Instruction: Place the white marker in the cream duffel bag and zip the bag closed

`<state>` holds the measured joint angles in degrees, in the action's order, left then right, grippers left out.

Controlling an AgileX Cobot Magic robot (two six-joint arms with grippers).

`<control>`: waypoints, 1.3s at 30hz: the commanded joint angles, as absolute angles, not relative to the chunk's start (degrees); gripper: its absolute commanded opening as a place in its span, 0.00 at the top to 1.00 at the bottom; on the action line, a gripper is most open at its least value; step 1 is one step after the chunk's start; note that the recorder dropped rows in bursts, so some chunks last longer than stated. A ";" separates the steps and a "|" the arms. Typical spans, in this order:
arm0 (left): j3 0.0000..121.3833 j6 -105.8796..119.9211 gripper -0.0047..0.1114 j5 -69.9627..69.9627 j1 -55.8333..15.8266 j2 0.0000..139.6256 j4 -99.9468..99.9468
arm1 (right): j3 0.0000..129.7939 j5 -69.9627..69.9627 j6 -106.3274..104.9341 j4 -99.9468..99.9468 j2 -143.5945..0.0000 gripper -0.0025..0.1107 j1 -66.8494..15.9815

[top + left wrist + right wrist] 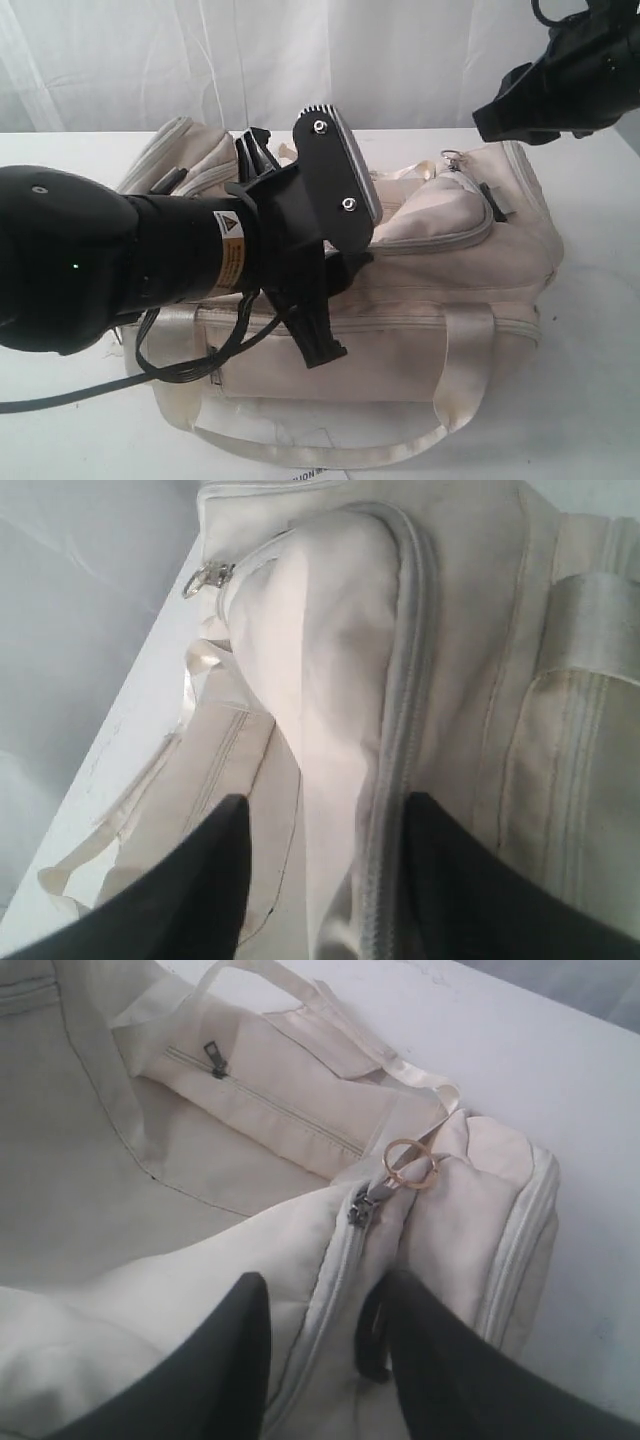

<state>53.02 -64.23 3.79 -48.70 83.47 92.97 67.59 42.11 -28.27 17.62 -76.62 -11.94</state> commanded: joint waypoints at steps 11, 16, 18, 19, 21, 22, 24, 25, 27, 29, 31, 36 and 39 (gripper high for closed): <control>56.07 -66.16 0.45 6.01 -48.73 75.47 85.86 | 61.68 38.79 -28.24 19.54 -68.01 0.65 -11.41; 56.07 -67.98 0.46 0.30 -48.73 72.35 85.46 | 60.32 37.84 -28.03 19.67 -65.39 0.65 -11.41; 56.07 -69.25 0.48 -4.60 -48.73 71.27 85.02 | 59.14 36.79 -28.03 19.96 -64.40 0.65 -11.41; 56.07 -69.24 0.49 -6.75 -48.73 70.60 84.58 | 58.60 36.36 -28.03 20.28 -63.96 0.65 -11.41; 56.07 -69.24 0.54 -11.45 -48.73 69.49 83.87 | 56.97 34.67 -28.03 22.27 -63.06 0.66 -11.41; 55.96 -69.24 0.57 -12.99 -48.73 69.03 83.74 | 56.15 34.02 -28.03 23.15 -62.67 0.66 -11.41; 55.87 -69.24 0.65 -16.75 -48.73 68.09 82.40 | 54.63 32.65 -28.03 24.86 -61.78 0.67 -11.41; 55.73 -69.24 0.69 -18.45 -48.73 67.83 81.66 | 54.02 32.22 -28.03 25.52 -61.35 0.68 -11.41; 55.28 -68.99 0.78 -22.27 -48.73 67.29 80.28 | 52.52 31.38 -28.03 26.06 -60.52 0.71 -11.41; 54.08 -68.99 0.87 -25.54 -48.63 66.66 79.60 | 51.20 30.48 -28.03 26.40 -59.54 0.75 -11.41; 52.68 -68.99 0.94 -26.84 -48.63 65.69 79.44 | 49.45 28.76 -28.03 27.32 -58.26 0.80 -11.41; 48.59 -69.75 0.96 -27.08 -48.63 62.33 77.95 | 43.92 21.60 -28.24 32.02 -53.36 0.93 -11.41; 46.19 -70.52 0.96 -27.08 -48.63 60.10 77.95 | 40.32 17.95 -28.24 33.64 -50.13 0.98 -11.41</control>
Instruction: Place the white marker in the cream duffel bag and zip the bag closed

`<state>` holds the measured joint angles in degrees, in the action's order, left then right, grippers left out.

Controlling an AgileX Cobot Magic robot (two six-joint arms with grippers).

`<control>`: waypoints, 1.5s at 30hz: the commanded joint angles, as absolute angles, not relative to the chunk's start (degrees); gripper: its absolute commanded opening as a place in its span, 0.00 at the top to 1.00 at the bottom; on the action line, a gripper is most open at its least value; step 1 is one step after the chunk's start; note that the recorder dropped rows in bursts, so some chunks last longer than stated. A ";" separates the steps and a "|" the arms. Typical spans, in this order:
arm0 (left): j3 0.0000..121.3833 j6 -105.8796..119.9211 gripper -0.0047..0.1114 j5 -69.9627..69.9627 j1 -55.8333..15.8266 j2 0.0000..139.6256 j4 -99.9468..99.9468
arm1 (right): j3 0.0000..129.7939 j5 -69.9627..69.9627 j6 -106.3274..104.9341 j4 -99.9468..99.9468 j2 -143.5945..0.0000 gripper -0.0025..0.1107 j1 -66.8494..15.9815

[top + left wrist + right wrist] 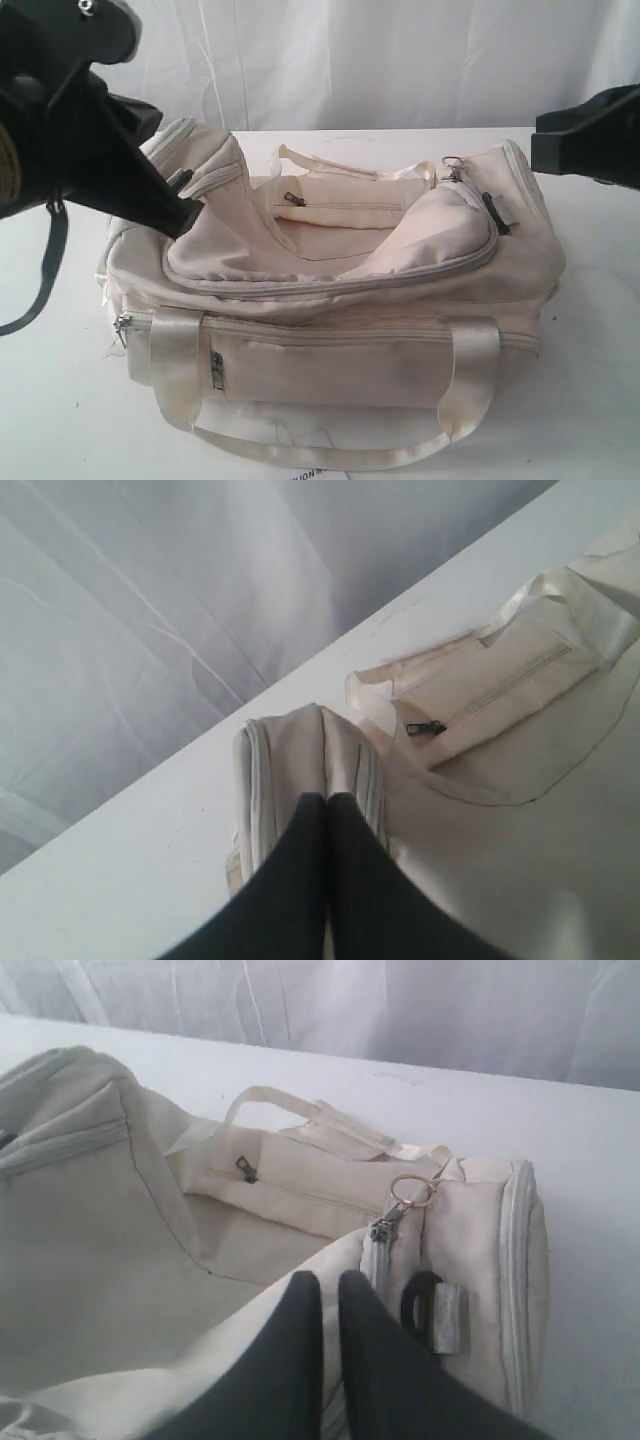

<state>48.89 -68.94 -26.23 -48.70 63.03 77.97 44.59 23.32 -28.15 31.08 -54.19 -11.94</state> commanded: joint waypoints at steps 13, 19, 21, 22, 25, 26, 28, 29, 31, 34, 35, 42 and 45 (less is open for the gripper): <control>34.32 -73.64 0.96 -27.08 -48.63 47.51 78.06 | 20.90 10.12 -28.01 37.17 -31.75 0.98 -11.41; 30.80 -73.42 0.96 -27.57 -48.63 43.63 77.96 | 20.51 11.22 -28.01 38.00 -29.86 0.98 -11.41; 30.67 -73.42 0.96 -29.87 -48.63 43.38 77.83 | 20.51 11.20 -27.89 38.11 -29.86 0.98 -11.41; 30.67 -73.42 0.96 -30.99 -48.63 43.38 77.83 | 20.51 11.20 -27.74 38.21 -29.86 0.98 -11.41; 30.67 -73.42 0.96 -34.49 -48.63 43.38 77.83 | 20.51 11.20 -26.69 39.27 -29.86 0.98 -11.41; 30.67 -73.42 0.96 -34.92 -48.63 43.38 77.83 | 20.51 11.32 -26.02 39.27 -29.86 0.98 -11.41; 30.67 -73.31 0.96 -35.69 -48.63 43.38 77.83 | 20.51 11.72 -25.29 39.27 -29.86 0.98 -11.41; 30.67 -73.31 0.96 -35.69 -48.63 43.38 77.83 | 20.51 11.69 -25.29 39.16 -29.86 0.98 -11.41; 30.67 -73.31 0.96 -35.59 -48.63 43.38 77.74 | 20.51 11.69 -25.29 39.16 -29.86 0.98 -11.41; 30.67 -73.31 0.96 -35.48 -48.63 43.38 77.42 | 20.51 11.69 -25.29 39.05 -29.86 0.98 -11.41; 30.67 -73.31 0.96 -35.48 -48.63 43.38 76.52 | 20.51 11.69 -25.29 39.05 -29.86 0.98 -11.41; 30.67 -73.31 0.96 -35.48 -48.63 43.38 75.62 | 20.51 11.69 -25.29 39.05 -29.86 0.98 -11.41; 30.67 -73.31 0.96 -35.48 -48.63 43.38 75.62 | 20.51 11.69 -25.29 39.05 -29.86 0.98 -11.41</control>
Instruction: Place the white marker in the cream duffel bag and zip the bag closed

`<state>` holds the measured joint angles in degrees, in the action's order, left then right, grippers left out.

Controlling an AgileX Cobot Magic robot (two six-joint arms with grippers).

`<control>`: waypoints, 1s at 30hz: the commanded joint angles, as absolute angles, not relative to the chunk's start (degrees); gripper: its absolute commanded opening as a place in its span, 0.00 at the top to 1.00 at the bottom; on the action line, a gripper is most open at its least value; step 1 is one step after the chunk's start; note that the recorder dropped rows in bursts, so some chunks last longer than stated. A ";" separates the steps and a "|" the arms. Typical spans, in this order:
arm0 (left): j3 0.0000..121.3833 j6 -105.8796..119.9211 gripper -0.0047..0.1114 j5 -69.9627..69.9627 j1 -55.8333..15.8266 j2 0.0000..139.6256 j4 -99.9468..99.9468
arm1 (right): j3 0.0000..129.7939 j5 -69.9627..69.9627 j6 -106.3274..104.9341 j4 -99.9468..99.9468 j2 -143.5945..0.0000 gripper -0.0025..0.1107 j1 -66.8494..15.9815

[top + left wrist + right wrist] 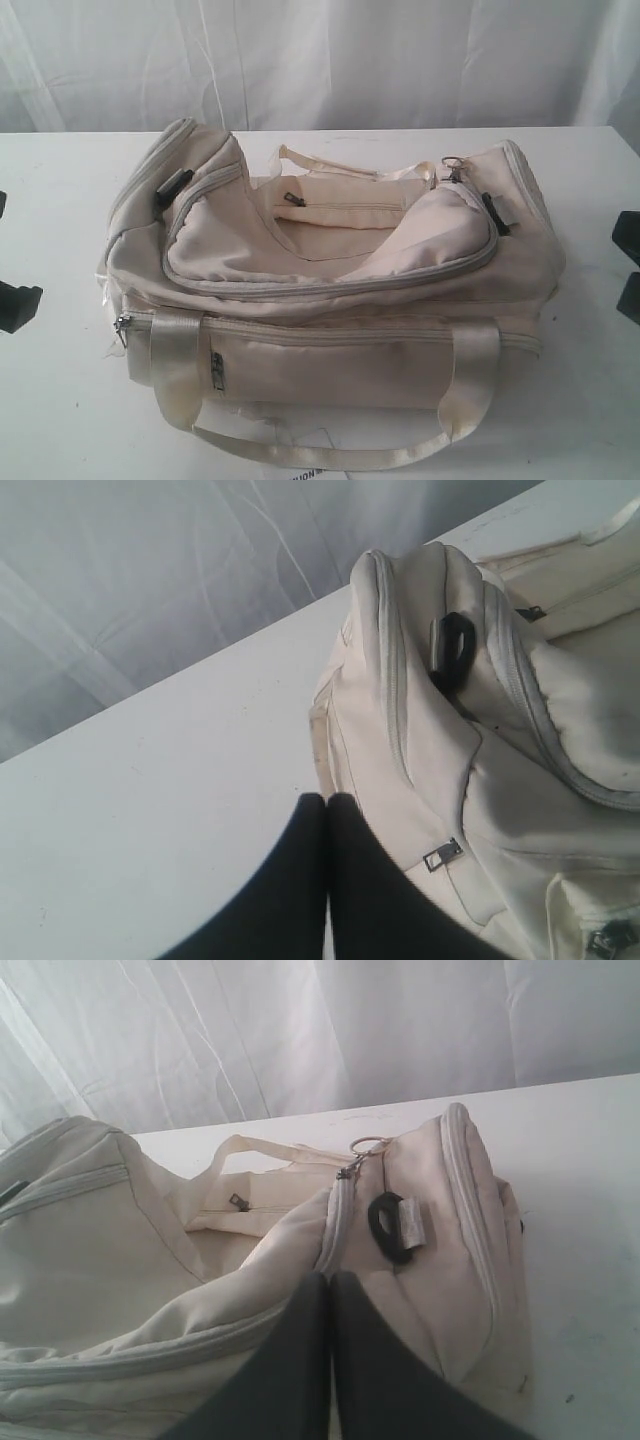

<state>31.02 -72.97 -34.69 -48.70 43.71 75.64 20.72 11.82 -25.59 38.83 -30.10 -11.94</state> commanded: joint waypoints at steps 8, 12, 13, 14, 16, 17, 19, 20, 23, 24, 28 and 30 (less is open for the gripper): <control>30.67 -73.31 0.96 -35.48 -48.63 43.38 75.62 | 20.51 11.69 -25.29 39.07 -28.48 0.98 -11.41; 30.67 -73.31 0.96 -35.48 -48.63 43.38 75.62 | 20.51 8.76 -25.40 38.94 -26.90 0.98 -11.41; 30.67 -73.31 0.96 -35.48 -48.63 43.38 75.62 | 20.51 7.87 -25.40 38.94 -26.37 0.98 -11.41; 30.67 -73.31 0.96 -35.48 -48.63 43.38 75.62 | 20.51 7.24 -25.40 38.94 -25.90 0.98 -11.41; 30.67 -73.31 0.96 -35.48 -48.63 43.38 75.62 | 20.51 7.08 -25.40 36.41 -24.86 0.98 -11.41; 30.67 -73.31 0.96 -35.48 -48.63 43.38 75.62 | 20.51 7.08 -25.40 34.07 -24.50 0.98 -11.41; 30.67 -73.31 0.96 -35.48 -48.63 43.38 75.62 | 20.26 7.19 -24.38 27.36 -23.50 0.98 -11.41; 30.67 -73.31 0.96 -35.48 -48.63 43.38 75.62 | 19.77 6.88 -22.57 25.00 -23.05 0.98 -11.41; 30.67 -73.31 0.96 -35.48 -48.63 43.38 75.62 | 17.24 6.11 -16.20 19.58 -21.31 0.98 -11.41; 30.67 -73.31 0.96 -35.48 -48.63 43.38 75.62 | 16.13 5.58 -14.02 17.94 -20.61 0.98 -11.41; 30.67 -73.31 0.96 -35.48 -48.63 43.38 75.62 | 12.07 4.49 -6.96 11.77 -17.81 0.98 -11.41; 30.67 -73.31 0.96 -35.48 -48.63 43.38 75.62 | 10.57 4.35 -4.28 8.06 -16.00 0.98 -11.41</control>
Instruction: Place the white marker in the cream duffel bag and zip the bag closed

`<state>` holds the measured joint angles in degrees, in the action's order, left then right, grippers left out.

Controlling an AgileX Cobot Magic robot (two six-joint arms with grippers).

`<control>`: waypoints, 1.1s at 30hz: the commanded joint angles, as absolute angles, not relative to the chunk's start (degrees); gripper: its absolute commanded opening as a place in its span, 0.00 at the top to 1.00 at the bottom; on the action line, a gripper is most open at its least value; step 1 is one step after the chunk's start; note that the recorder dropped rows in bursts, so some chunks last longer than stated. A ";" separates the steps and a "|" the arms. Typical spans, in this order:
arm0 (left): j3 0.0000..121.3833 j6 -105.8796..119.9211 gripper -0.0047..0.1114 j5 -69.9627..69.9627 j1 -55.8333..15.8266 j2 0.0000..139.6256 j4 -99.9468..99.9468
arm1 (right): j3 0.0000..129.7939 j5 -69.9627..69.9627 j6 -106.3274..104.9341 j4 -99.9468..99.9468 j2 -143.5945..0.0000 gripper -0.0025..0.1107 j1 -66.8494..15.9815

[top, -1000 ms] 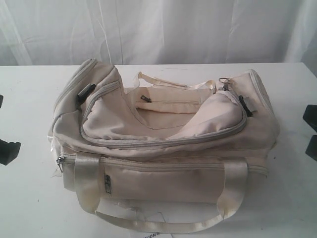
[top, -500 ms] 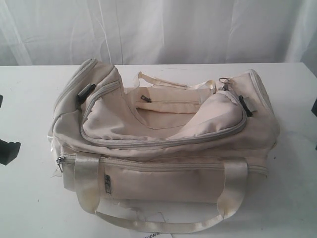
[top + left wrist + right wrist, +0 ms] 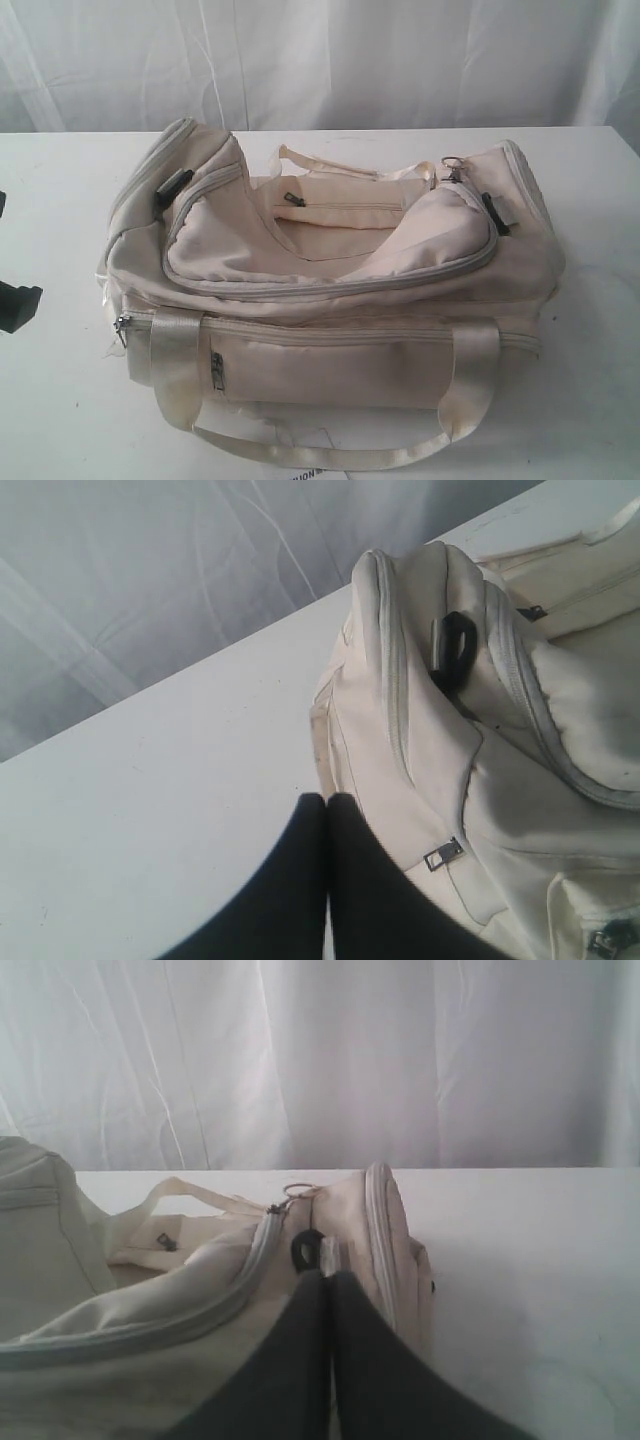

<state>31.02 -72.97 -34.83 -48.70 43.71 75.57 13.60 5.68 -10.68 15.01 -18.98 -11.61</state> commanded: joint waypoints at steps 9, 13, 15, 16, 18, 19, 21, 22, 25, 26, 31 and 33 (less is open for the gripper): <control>30.67 -73.31 0.96 -35.48 -48.63 43.38 75.62 | 3.89 3.36 -2.27 5.41 -8.89 0.98 -11.41; 30.67 -73.31 0.96 -35.48 -48.63 43.38 75.62 | 1.36 3.36 -2.27 5.41 -5.98 0.98 -11.41; 30.67 -73.31 0.96 -35.48 -48.63 43.38 75.62 | 0.09 3.36 -2.27 5.41 -4.45 0.98 -11.41; 30.67 -73.31 0.96 -35.48 -48.63 43.38 75.62 | 0.00 3.24 -2.27 5.41 -3.74 0.98 -11.41; 30.67 -73.31 0.96 -35.48 -48.63 43.38 75.62 | 0.00 3.24 -2.13 5.41 -2.52 0.98 -11.41; 30.67 -73.31 0.96 -35.48 -48.63 43.38 75.62 | 0.00 4.23 -2.13 5.41 -1.85 0.98 -11.41; 30.67 -73.31 0.96 -35.48 -48.63 43.38 75.62 | 0.00 5.17 -2.13 5.41 -1.13 0.98 -11.41; 30.67 -73.31 0.96 -35.48 -48.63 43.38 75.62 | 0.00 5.49 -2.24 5.41 -0.86 0.98 -11.41; 30.67 -73.31 0.96 -35.48 -48.63 43.38 75.62 | 0.00 6.21 -2.25 5.41 -0.74 0.98 -11.41; 30.67 -73.31 0.96 -35.48 -48.63 43.38 75.62 | 0.00 6.21 -2.25 5.41 -0.74 0.98 -11.41; 30.67 -73.31 0.96 -35.59 -48.63 43.38 75.61 | 0.00 6.29 -2.25 5.41 -0.74 0.98 -11.41; 30.67 -73.31 0.96 -35.59 -48.63 43.38 75.61 | 0.00 6.23 -2.69 5.63 -0.74 0.98 -11.41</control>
<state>31.02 -72.97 -34.85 -48.70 43.71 75.43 0.28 5.84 -2.56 5.70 -1.05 -11.61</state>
